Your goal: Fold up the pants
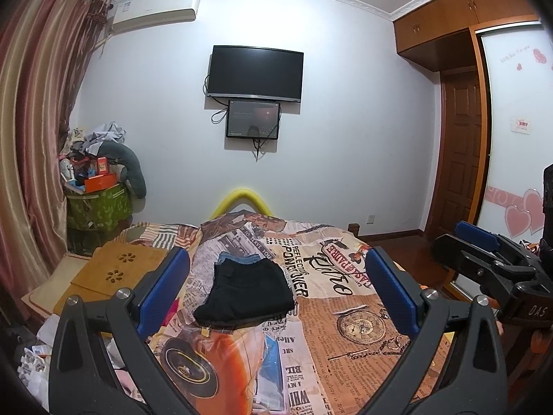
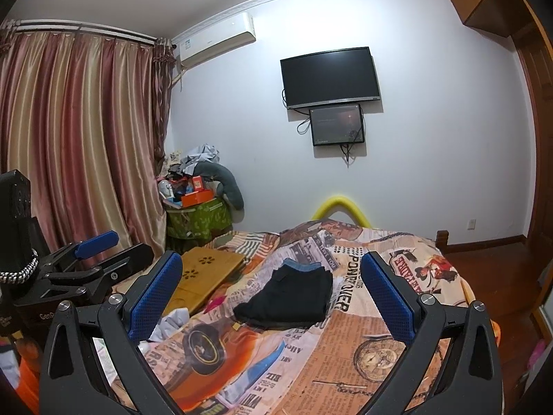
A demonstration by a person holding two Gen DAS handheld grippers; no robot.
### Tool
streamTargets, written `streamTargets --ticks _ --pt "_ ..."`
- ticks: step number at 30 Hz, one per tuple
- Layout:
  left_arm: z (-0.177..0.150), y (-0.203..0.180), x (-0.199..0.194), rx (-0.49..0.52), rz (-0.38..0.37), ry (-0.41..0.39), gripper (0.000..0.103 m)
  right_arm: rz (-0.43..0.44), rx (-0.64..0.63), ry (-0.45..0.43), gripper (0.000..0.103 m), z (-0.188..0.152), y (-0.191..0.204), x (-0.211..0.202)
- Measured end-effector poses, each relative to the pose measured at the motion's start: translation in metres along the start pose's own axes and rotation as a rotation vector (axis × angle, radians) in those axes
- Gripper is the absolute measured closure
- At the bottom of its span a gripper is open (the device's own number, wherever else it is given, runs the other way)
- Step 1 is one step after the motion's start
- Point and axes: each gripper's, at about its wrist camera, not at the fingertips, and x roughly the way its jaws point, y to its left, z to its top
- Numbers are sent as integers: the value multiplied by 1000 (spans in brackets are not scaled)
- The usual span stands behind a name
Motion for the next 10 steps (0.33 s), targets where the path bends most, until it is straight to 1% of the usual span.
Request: streamTargets --ticks 10 --pt "-2 1 2 -3 5 2 0 0 3 5 1 -2 0 2"
